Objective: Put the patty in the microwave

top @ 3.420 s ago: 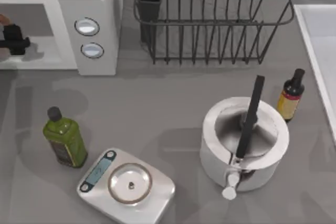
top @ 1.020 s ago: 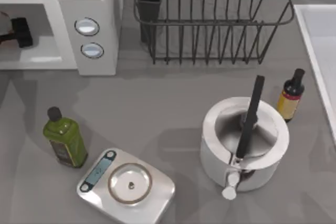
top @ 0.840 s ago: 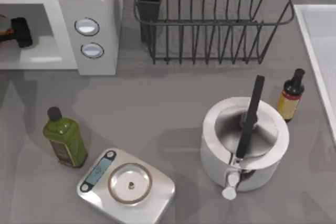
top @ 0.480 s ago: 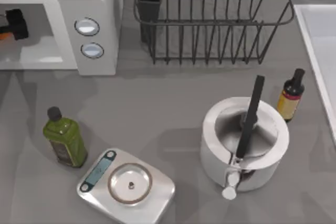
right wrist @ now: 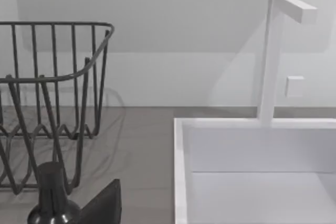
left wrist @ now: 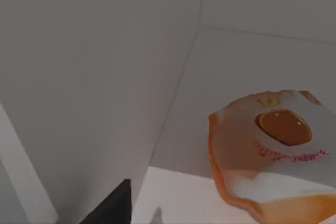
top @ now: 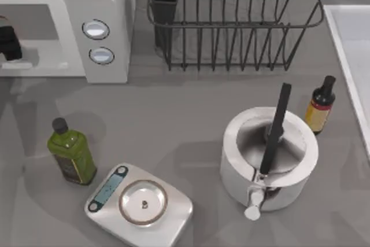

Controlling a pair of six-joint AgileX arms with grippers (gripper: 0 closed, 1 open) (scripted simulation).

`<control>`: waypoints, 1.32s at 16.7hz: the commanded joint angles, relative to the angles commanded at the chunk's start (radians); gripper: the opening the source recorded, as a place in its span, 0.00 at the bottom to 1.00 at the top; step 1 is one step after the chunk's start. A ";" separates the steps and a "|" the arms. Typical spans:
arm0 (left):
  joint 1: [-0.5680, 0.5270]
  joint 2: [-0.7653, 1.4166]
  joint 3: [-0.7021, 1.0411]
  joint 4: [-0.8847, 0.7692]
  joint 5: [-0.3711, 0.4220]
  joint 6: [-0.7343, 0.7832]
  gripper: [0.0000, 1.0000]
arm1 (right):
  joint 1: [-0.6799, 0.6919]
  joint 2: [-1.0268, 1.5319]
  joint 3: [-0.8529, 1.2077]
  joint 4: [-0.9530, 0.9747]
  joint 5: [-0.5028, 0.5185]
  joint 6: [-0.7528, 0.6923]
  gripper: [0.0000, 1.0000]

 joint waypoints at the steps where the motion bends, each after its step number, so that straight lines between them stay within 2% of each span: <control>1: 0.007 -0.022 -0.041 0.023 0.007 0.003 1.00 | 0.000 0.000 0.000 0.000 0.000 0.000 1.00; 9: 0.063 -0.166 -0.377 0.178 0.043 0.024 1.00 | 0.000 0.000 0.000 0.000 0.000 0.000 1.00; 14: 0.091 -0.180 -0.539 0.212 0.047 0.031 1.00 | 0.000 0.000 0.000 0.000 0.000 0.000 1.00; 22: 0.092 -0.152 -0.588 0.193 0.046 0.031 1.00 | 0.000 0.000 0.000 0.000 0.000 0.000 1.00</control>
